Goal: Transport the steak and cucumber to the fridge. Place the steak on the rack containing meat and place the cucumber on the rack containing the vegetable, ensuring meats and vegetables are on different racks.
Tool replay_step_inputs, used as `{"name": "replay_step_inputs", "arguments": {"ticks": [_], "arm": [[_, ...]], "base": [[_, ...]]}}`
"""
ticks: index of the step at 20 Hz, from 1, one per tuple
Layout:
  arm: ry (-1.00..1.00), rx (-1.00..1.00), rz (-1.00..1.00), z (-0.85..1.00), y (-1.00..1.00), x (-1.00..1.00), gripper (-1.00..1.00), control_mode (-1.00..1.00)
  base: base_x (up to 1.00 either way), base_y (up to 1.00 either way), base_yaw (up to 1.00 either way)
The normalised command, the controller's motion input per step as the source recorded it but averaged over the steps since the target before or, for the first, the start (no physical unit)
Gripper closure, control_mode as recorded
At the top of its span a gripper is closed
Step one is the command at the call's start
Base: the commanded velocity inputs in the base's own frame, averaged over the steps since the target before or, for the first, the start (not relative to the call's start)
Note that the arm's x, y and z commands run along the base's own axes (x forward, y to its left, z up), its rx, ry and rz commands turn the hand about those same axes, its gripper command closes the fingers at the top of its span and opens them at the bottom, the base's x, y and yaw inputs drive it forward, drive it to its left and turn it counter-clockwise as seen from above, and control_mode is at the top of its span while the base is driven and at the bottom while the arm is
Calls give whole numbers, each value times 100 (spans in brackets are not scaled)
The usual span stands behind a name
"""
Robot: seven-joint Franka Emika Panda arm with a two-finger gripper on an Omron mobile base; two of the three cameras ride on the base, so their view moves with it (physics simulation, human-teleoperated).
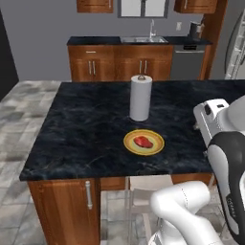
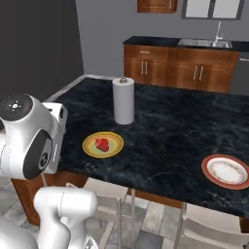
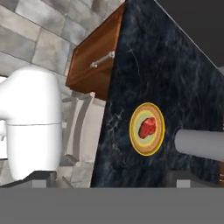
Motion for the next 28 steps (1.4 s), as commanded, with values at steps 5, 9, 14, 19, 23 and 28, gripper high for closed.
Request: {"name": "replay_step_inputs", "arguments": {"ticks": [5, 9, 14, 19, 23, 28], "arm": [[0, 0, 0, 0, 0, 0, -100, 100], [0, 0, 0, 0, 0, 0, -100, 100], [9, -1, 6, -21, 18, 21, -100, -100], [22, -4, 19, -44, 37, 51, -100, -100], [10, 0, 37, -41, 12, 24, -100, -100], [0, 0, 39, -27, 3, 0, -100, -100]], "base": [[90, 37, -18], [100, 34, 0], [55, 21, 0], [0, 0, 0], [0, 0, 0], [0, 0, 0]]}}
